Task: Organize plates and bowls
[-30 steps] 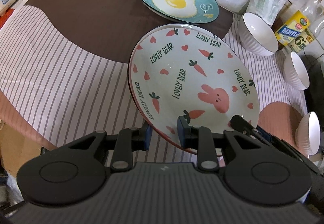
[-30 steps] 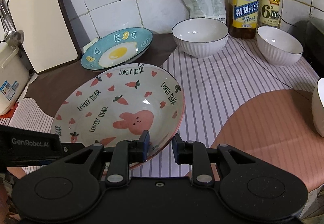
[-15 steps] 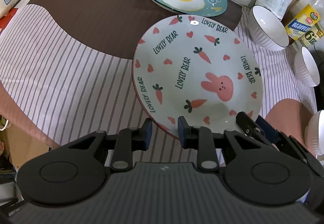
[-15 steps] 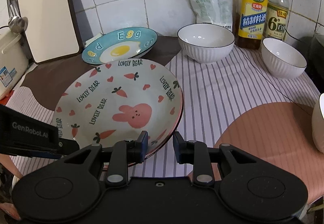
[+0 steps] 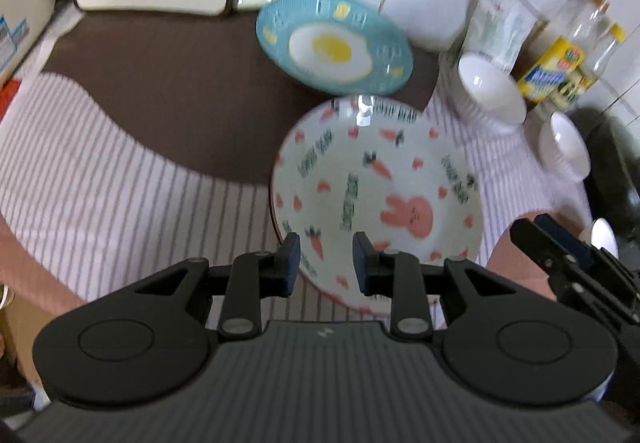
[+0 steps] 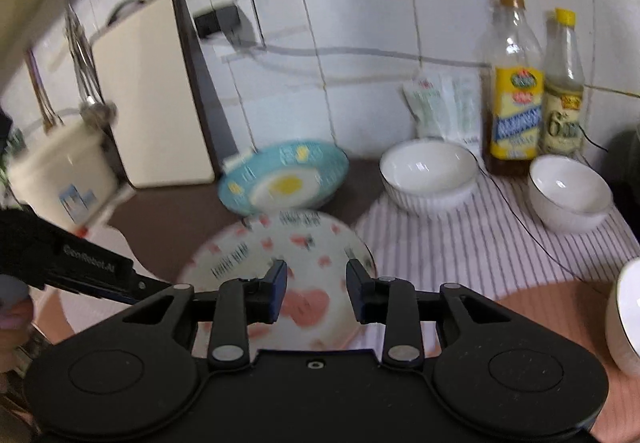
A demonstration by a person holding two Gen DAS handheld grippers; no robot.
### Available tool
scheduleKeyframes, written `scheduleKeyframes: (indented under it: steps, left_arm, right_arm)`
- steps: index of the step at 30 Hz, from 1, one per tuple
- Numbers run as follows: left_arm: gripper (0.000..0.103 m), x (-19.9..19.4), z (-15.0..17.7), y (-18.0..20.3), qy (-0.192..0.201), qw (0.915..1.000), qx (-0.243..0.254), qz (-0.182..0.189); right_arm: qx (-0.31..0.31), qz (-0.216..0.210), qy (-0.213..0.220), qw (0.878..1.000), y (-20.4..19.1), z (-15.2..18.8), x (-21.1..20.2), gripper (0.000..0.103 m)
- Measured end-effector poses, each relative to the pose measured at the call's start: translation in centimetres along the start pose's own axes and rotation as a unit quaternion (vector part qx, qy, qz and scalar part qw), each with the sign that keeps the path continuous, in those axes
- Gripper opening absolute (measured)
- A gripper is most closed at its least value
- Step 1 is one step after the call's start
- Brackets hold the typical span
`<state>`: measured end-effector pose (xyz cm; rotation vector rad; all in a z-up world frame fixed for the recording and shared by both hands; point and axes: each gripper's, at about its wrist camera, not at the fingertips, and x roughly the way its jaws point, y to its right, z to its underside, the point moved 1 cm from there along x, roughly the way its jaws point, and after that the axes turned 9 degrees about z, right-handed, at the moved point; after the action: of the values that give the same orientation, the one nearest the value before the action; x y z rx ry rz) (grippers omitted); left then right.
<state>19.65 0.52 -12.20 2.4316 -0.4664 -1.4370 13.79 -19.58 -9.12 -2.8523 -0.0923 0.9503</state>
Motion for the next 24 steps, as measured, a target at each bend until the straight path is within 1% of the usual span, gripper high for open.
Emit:
scheduleKeyframes:
  steps: [3, 6, 8, 9, 10, 12, 13, 14, 15, 17, 18, 19, 21, 22, 24]
  left_arm:
    - [0.029, -1.1, -1.4, -0.8, 0.025, 0.9996, 0.008, 0.011]
    - [0.031, -1.5, -2.6, -1.6, 0.048, 0.9984, 0.024, 0.017]
    - [0.035, -1.4, -3.4, -2.2, 0.062, 0.9975, 0.032, 0.015]
    - [0.039, -1.2, -3.8, -2.5, 0.065, 0.9972, 0.036, 0.012]
    - [0.042, -1.1, -4.1, -2.8, 0.067, 0.9969, 0.040, 0.010]
    - [0.042, -0.8, -5.1, -3.5, 0.074, 0.9961, 0.048, 0.006]
    - [0.044, -0.7, -5.5, -3.9, 0.077, 0.9957, 0.051, 0.005]
    - [0.046, -0.5, -6.0, -4.2, 0.080, 0.9953, 0.054, 0.005]
    - [0.049, -0.3, -6.5, -4.6, 0.084, 0.9948, 0.056, 0.007]
    - [0.051, 0.3, -7.6, -5.1, 0.090, 0.9941, 0.059, 0.010]
    - [0.054, 0.6, -8.1, -5.3, 0.094, 0.9935, 0.064, 0.011]
    - [0.059, 1.0, -8.5, -5.5, 0.099, 0.9927, 0.069, 0.010]
    - [0.067, 1.9, -9.4, -5.9, 0.111, 0.9910, 0.073, 0.008]
    - [0.069, 2.4, -9.8, -6.2, 0.117, 0.9905, 0.072, 0.010]
    - [0.069, 3.8, -10.6, -7.1, 0.123, 0.9906, 0.057, 0.017]
  right_arm:
    - [0.011, -0.019, 0.009, 1.000, -0.1, -1.5, 0.8, 0.038]
    - [0.015, -0.027, 0.008, 0.999, -0.2, -2.6, 2.3, 0.038]
    - [0.010, -0.028, 0.005, 1.000, -0.5, -3.1, 3.5, 0.039]
    - [0.007, -0.029, 0.002, 1.000, -0.6, -3.4, 4.2, 0.039]
    - [0.004, -0.030, 0.001, 1.000, -0.7, -3.6, 4.7, 0.040]
    - [0.001, -0.031, -0.001, 1.000, -0.9, -4.1, 6.2, 0.042]
    - [0.003, -0.033, -0.003, 0.999, -0.8, -4.4, 6.9, 0.046]
    - [0.010, -0.036, -0.007, 0.999, -0.6, -4.6, 7.7, 0.051]
    - [0.016, -0.038, -0.011, 0.999, -0.5, -4.8, 8.4, 0.052]
    - [0.031, -0.037, -0.020, 0.999, -0.3, -5.4, 10.3, 0.053]
    - [0.037, -0.039, -0.024, 0.998, -0.2, -5.6, 11.2, 0.055]
    - [0.045, -0.039, -0.032, 0.998, -0.1, -5.8, 12.4, 0.059]
    - [0.069, -0.032, -0.054, 0.996, 0.2, -5.9, 14.5, 0.059]
    - [0.081, -0.029, -0.061, 0.994, 0.3, -5.9, 15.4, 0.059]
    - [0.089, -0.022, -0.071, 0.993, 0.0, -5.9, 16.7, 0.059]
